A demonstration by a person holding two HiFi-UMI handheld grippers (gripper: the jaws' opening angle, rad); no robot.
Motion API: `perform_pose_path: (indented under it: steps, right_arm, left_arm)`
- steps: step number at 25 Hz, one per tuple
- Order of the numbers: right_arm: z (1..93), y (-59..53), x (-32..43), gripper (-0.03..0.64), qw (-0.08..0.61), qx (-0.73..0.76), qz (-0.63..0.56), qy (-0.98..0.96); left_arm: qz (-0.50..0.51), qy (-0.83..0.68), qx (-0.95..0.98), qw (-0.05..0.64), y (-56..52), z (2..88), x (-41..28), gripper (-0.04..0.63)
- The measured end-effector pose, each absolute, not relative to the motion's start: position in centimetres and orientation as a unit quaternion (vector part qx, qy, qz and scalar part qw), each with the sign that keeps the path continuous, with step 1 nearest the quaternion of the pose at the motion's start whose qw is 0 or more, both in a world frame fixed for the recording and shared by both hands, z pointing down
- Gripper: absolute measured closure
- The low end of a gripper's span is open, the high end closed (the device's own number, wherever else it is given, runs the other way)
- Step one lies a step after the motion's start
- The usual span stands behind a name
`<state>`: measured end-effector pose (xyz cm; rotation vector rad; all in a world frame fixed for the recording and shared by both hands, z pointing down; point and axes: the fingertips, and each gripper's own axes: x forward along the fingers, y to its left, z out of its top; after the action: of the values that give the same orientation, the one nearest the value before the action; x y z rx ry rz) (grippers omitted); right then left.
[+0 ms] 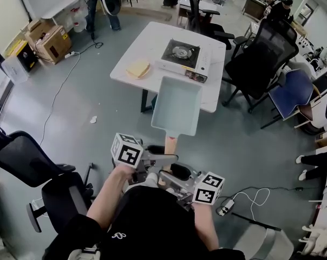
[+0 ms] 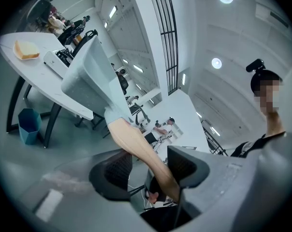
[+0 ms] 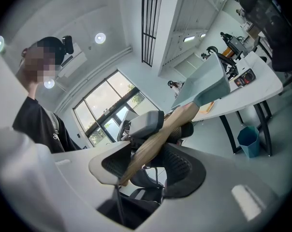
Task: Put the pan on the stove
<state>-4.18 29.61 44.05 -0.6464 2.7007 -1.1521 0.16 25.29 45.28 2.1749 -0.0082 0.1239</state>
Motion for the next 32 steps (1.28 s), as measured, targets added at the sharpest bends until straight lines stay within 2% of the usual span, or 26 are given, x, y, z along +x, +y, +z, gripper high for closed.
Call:
perform_pose_path:
  steps: [15,32]
  right_arm:
    - [44.3,25.4,-7.1,0.408,0.065,-0.228,-0.375,0.896]
    - [44.2,23.7,-7.3,0.407,0.066,-0.252,-0.368,0.893]
  left_arm:
    - [0.048,0.007,0.886,0.462,21.2,45.4,-2.6,0.360]
    - [0.054,0.029,0.887,0.459,19.7,45.3,-2.7,0.360]
